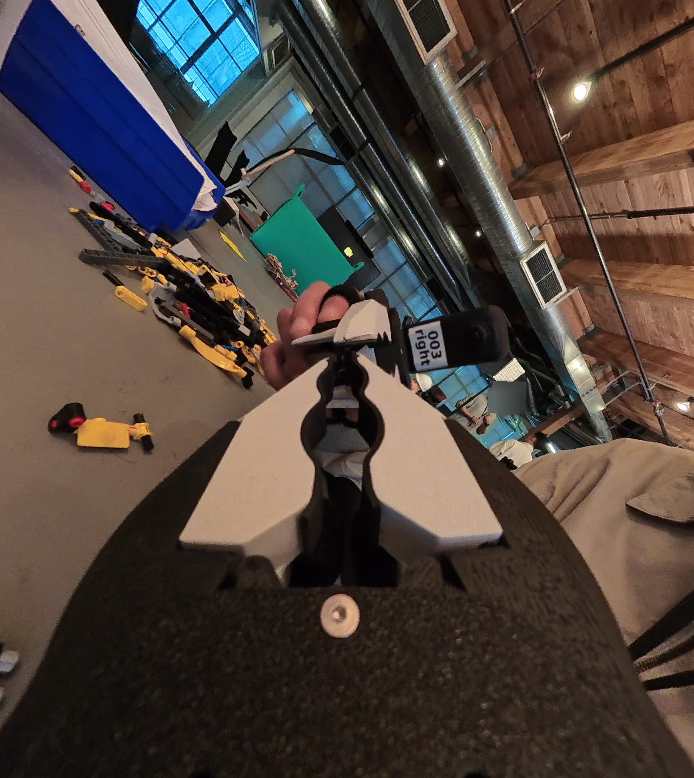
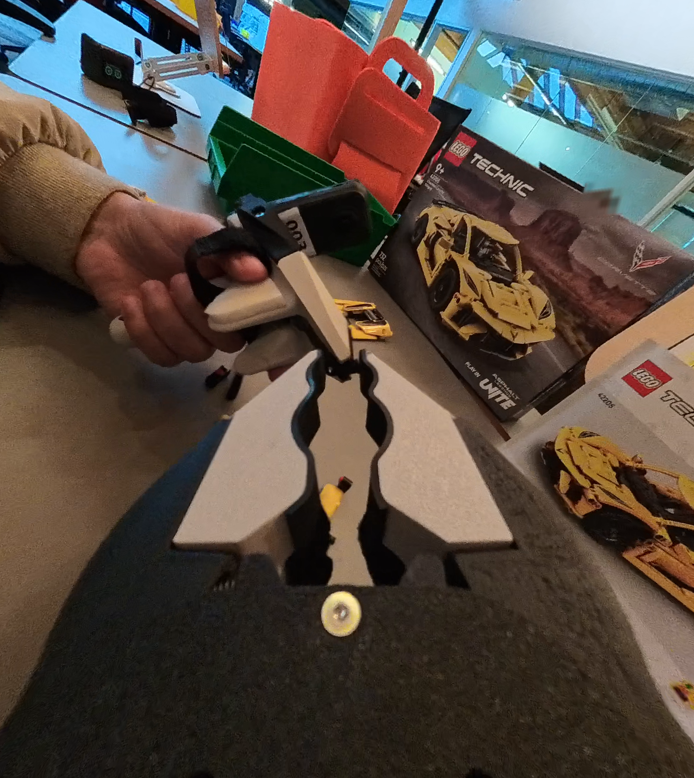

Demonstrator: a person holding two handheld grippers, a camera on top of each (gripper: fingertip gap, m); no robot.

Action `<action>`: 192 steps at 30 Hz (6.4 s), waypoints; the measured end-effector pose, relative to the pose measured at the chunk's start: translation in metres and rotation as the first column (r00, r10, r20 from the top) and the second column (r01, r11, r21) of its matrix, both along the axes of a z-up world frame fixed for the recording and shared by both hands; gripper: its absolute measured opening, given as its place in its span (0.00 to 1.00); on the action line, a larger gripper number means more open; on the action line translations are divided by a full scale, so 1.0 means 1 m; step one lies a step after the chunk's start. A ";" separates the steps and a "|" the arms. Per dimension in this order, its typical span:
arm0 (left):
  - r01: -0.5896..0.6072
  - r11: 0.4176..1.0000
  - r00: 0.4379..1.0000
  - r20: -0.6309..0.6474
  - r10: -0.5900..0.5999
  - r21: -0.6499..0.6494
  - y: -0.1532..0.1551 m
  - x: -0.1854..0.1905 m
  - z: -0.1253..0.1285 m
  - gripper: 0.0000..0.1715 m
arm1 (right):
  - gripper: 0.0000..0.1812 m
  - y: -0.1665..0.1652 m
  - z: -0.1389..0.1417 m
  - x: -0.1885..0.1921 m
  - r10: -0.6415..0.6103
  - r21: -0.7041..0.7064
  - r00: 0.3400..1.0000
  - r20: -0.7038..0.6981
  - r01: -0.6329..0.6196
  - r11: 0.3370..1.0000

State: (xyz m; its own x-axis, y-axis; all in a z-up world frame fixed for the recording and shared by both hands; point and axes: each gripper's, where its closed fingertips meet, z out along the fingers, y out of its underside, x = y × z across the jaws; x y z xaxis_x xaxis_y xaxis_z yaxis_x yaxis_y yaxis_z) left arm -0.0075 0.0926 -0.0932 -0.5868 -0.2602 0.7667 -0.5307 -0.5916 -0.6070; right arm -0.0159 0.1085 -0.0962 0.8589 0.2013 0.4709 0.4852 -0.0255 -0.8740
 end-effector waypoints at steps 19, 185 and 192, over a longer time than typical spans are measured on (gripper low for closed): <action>0.067 0.134 0.988 -0.047 -0.144 0.989 0.027 -0.044 -0.121 0.18 | 0.16 -0.207 -0.060 0.273 -0.956 -0.452 0.183 -0.228 0.850 0.271; -0.784 -0.038 0.620 0.780 -0.079 0.619 -0.009 0.000 0.000 0.07 | 0.04 -0.013 0.002 -0.004 0.169 -0.021 0.318 -0.933 -0.515 0.857; -0.779 -0.037 0.627 0.774 -0.093 0.626 -0.006 -0.001 0.000 0.03 | 0.09 -0.016 0.005 0.004 0.163 -0.007 0.299 -0.940 -0.496 0.868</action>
State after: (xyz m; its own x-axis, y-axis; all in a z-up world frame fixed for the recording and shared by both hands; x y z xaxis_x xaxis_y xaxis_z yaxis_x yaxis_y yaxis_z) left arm -0.0088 0.0865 -0.0932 -0.1872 -0.6989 -0.6903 0.1458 0.6752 -0.7231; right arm -0.0115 0.0928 -0.0909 0.5407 0.5351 -0.6491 -0.5554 -0.3525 -0.7532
